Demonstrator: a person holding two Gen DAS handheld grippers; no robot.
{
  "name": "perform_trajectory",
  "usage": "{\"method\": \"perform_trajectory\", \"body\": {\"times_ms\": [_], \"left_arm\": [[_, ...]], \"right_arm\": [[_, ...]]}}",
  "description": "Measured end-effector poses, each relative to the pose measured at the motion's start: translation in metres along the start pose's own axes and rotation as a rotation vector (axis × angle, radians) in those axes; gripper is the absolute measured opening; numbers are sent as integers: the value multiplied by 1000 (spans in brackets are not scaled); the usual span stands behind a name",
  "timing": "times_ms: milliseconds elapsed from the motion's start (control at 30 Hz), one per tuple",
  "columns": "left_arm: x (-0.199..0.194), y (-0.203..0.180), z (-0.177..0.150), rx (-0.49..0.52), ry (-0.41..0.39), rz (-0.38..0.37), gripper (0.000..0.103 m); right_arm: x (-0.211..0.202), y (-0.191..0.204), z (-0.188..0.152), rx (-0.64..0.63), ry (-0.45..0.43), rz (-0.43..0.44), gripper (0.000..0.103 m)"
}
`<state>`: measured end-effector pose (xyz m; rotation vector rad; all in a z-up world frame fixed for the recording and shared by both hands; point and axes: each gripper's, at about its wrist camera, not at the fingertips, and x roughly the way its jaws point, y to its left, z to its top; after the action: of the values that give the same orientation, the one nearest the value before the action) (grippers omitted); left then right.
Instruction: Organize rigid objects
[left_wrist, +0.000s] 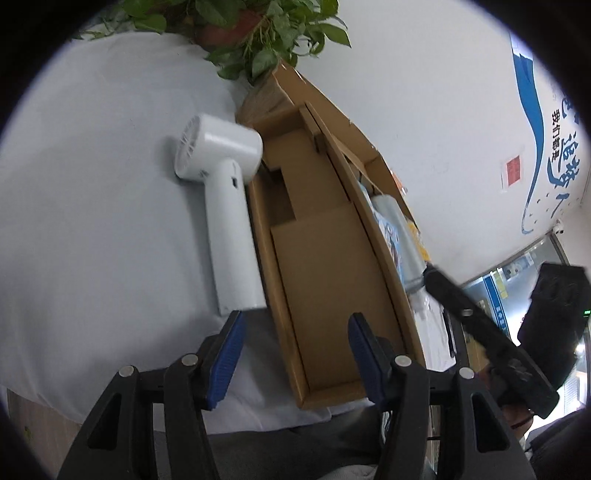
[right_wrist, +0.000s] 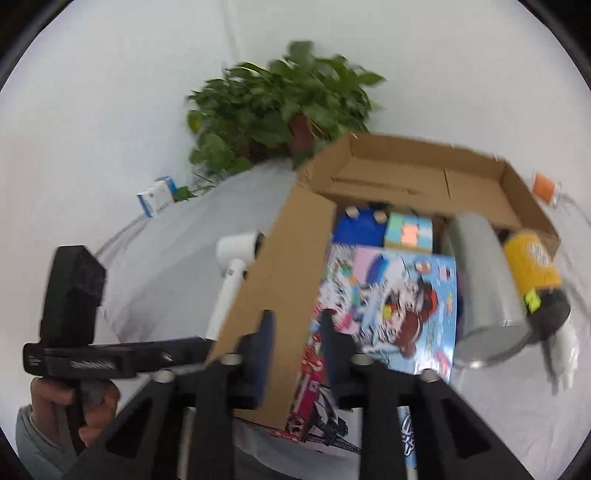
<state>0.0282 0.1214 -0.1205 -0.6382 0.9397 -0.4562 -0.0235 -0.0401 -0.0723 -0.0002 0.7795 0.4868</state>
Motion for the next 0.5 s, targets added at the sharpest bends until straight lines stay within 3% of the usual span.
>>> {"method": "perform_trajectory", "body": {"times_ms": [33, 67, 133, 233, 300, 433, 467, 500], "left_arm": [[4, -4, -2, 14, 12, 5, 56], [6, -7, -3, 31, 18, 13, 56], [10, -13, -6, 62, 30, 36, 58], [12, -4, -8, 20, 30, 31, 56], [13, 4, -10, -12, 34, 60, 56], [11, 12, -16, -20, 24, 43, 55], [12, 12, -18, -20, 24, 37, 51], [14, 13, -19, -32, 28, 5, 40]], "right_arm": [[-3, 5, 1, -24, -3, 13, 55], [-3, 10, 2, -44, 1, 32, 55], [2, 17, 3, -65, 17, 33, 55], [26, 26, 4, -90, 82, -21, 55], [36, 28, 4, -87, 115, -10, 55], [42, 28, 0, -73, 127, 7, 52], [41, 24, 0, -58, 127, 15, 50], [39, 23, -2, -48, 126, 18, 45]]}}
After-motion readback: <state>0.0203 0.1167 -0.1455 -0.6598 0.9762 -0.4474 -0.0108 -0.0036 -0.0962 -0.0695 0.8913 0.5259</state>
